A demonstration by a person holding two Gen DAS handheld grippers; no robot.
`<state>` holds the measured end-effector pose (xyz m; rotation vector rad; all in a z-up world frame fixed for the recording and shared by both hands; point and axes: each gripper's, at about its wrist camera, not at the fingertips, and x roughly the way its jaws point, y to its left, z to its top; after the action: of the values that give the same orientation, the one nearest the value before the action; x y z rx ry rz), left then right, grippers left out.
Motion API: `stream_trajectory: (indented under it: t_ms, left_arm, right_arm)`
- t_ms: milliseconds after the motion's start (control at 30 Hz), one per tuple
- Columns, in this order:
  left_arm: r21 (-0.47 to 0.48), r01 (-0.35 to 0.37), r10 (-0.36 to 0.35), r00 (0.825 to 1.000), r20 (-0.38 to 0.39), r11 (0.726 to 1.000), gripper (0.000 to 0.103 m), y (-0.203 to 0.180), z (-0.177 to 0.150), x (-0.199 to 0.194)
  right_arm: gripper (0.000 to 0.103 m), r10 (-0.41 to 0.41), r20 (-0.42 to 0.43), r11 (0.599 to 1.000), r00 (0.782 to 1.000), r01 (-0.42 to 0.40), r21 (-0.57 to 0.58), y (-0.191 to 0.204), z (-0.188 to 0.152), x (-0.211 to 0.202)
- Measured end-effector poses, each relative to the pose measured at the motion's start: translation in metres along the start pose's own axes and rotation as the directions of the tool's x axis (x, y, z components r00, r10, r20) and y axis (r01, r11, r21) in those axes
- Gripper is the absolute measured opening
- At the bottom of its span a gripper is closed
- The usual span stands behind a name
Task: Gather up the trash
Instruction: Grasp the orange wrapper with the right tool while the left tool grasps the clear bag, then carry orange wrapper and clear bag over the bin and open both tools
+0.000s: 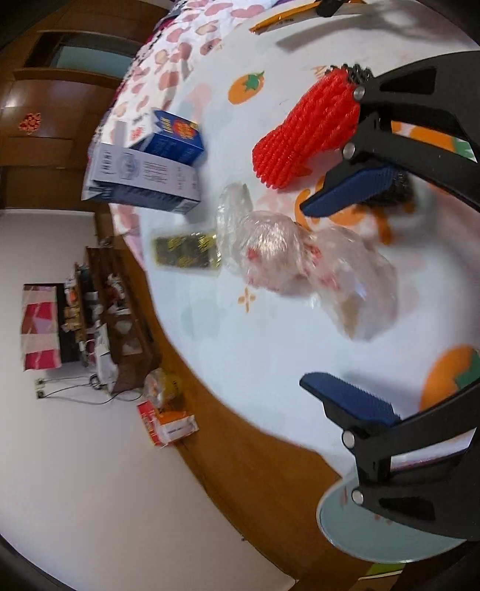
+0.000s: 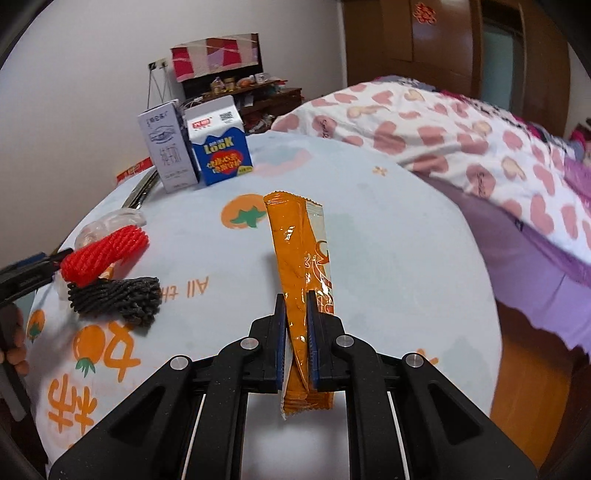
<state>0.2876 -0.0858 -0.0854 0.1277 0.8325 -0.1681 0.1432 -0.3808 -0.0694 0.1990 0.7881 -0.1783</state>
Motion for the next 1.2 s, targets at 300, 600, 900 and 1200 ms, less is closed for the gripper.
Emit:
stream_trajectory:
  t_ms: [300, 600, 900, 1200]
  left_arm:
    - [-0.036, 0.007, -0.008, 1.000, -0.029, 0.999, 0.036, 0.005, -0.001, 0.008]
    - [0.002, -0.046, 0.046, 0.997, 0.065, 0.999, 0.035, 0.010, -0.022, -0.061]
    - [0.005, -0.084, 0.084, 0.994, 0.066, 0.996, 0.035, 0.023, -0.062, -0.106]
    - [-0.016, -0.148, 0.148, 0.986, 0.082, 0.989, 0.035, 0.049, -0.091, -0.142]
  right_arm:
    - [0.011, 0.051, -0.043, 0.999, 0.998, -0.051, 0.015, 0.000, -0.005, 0.008]
    - [0.011, 0.055, 0.005, 0.998, 0.998, -0.055, -0.001, 0.014, -0.013, -0.020]
    - [0.011, 0.090, 0.010, 0.995, 0.996, -0.089, -0.036, 0.038, -0.031, -0.050]
    - [0.011, 0.147, 0.015, 0.985, 0.989, -0.145, -0.098, 0.077, -0.042, -0.071]
